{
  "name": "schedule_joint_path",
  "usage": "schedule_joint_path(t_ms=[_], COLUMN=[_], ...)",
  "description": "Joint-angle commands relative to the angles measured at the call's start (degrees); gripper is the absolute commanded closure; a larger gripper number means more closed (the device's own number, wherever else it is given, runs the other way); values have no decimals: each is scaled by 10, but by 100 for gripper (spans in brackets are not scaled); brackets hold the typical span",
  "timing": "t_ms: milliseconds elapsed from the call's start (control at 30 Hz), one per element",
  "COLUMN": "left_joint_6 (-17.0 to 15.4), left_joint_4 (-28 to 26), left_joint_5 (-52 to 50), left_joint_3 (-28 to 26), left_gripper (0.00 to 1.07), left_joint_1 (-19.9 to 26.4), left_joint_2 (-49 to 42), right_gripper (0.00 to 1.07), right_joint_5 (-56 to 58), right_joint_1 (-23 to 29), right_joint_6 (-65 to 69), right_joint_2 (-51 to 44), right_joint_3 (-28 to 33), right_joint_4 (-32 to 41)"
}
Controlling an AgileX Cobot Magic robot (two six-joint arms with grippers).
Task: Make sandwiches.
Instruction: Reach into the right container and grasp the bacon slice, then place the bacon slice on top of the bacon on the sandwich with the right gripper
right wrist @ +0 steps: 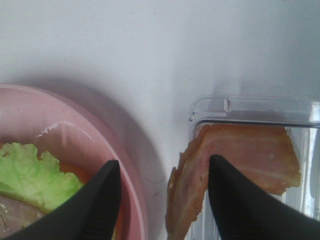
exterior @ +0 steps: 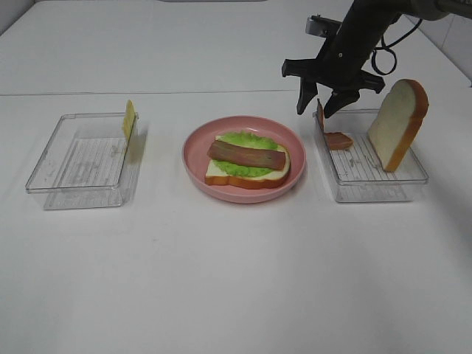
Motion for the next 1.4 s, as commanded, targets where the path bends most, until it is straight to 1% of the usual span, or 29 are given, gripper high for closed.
schedule_joint_path(t_ms=[33, 267, 367, 433, 467, 533, 633, 667, 700, 733, 767, 800, 833, 1100, 1400], left_joint_6=[0, 0, 0, 0, 0, 0, 0, 0, 0, 0, 0, 0, 0, 0, 0], left_joint_4=[-4, -4, -4, -4, -4, -4, -4, -4, -4, -4, -4, -4, -4, -4, -5], left_joint_5=[-3, -3, -3, -3, -3, -3, -3, -3, -3, -3, -3, -3, -3, -3, -3], left_joint_3=[1, 1, 1, 1, 1, 1, 1, 1, 1, 1, 1, 1, 1, 1, 1], left_gripper=[4, 4, 4, 4, 4, 4, 4, 4, 4, 4, 4, 4, 4, 4, 4], left_joint_1=[1, 1, 1, 1, 1, 1, 1, 1, 1, 1, 1, 1, 1, 1, 1], left_joint_2=[-12, -12, -12, -12, -12, -12, -12, -12, -12, -12, -12, -12, -12, -12, -12], right_gripper=[60, 61, 63, 69, 69, 81, 84, 90, 93, 93, 98, 98, 107, 107, 107], right_joint_5=[-3, 5, 7, 10, 10, 15, 16, 17, 17, 17, 17, 17, 19, 22, 66], right_joint_1=[-2, -2, -2, -2, -2, -2, -2, -2, -2, -2, -2, -2, -2, -2, -2], right_joint_6=[-2, -2, -2, -2, -2, -2, -2, -2, -1, -1, -1, -1, 2, 2, 3], right_joint_2=[2, 2, 2, 2, 2, 2, 2, 2, 2, 2, 2, 2, 2, -5, -69], right_joint_3=[-2, -2, -2, -2, -2, -2, -2, -2, -2, -2, -2, -2, -2, -2, -3], right_joint_4=[-3, -2, -3, -3, -3, -8, -8, -10, -12, -12, -13, -13, -13, -13, -11])
